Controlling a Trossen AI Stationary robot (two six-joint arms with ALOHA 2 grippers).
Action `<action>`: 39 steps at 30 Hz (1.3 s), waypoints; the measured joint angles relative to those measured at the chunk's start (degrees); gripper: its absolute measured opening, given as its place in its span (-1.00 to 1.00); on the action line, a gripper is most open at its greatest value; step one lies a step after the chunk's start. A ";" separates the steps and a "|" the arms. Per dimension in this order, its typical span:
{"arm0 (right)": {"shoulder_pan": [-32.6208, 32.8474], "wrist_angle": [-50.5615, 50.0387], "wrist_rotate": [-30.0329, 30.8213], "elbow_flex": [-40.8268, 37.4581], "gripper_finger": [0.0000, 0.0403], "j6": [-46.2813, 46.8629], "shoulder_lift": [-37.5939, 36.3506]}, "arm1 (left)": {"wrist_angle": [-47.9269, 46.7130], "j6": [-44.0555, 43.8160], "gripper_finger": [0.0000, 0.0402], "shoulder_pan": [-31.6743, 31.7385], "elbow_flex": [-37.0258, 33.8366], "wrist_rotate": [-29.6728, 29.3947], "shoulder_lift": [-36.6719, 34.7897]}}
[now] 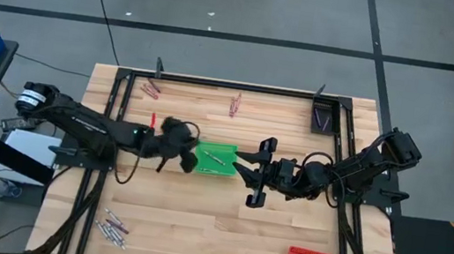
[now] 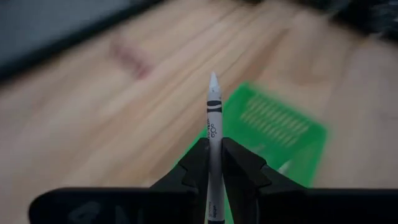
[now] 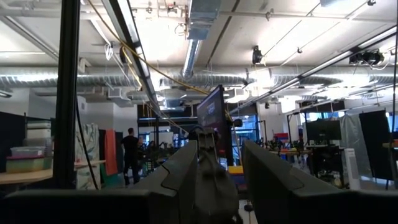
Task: Sort crayons
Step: Put the white crayon into the green basket, then put the violet crayon into the black basket
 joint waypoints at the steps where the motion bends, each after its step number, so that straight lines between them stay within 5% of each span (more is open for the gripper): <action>1: 0.00 0.00 0.00 0.00 -0.35 -0.01 0.00 | 2.23 3.32 -0.76 0.30 0.66 0.91 0.78; 10: 1.03 1.22 -0.02 0.00 -0.35 -1.89 0.00 | 16.19 21.84 -0.76 4.65 1.89 19.65 14.18; 20: 3.45 2.67 3.16 0.00 -0.35 -9.93 0.00 | 18.54 24.91 -0.76 5.19 1.89 20.18 23.80; 26: 3.45 3.24 3.36 0.00 -0.35 -9.91 0.00 | 18.58 26.91 -0.74 5.19 1.93 20.16 23.91; 31: 3.45 3.23 3.60 0.00 -0.35 -9.91 0.00 | 18.10 28.88 -0.53 5.17 4.18 20.59 21.16; 36: 3.69 3.13 4.48 0.00 -0.35 -9.91 0.00 | 5.89 29.03 -0.26 5.15 8.75 20.67 17.89; 39: 3.77 3.19 4.56 0.00 -0.35 -9.91 0.00 | -9.57 26.26 -0.16 4.08 13.48 20.60 14.14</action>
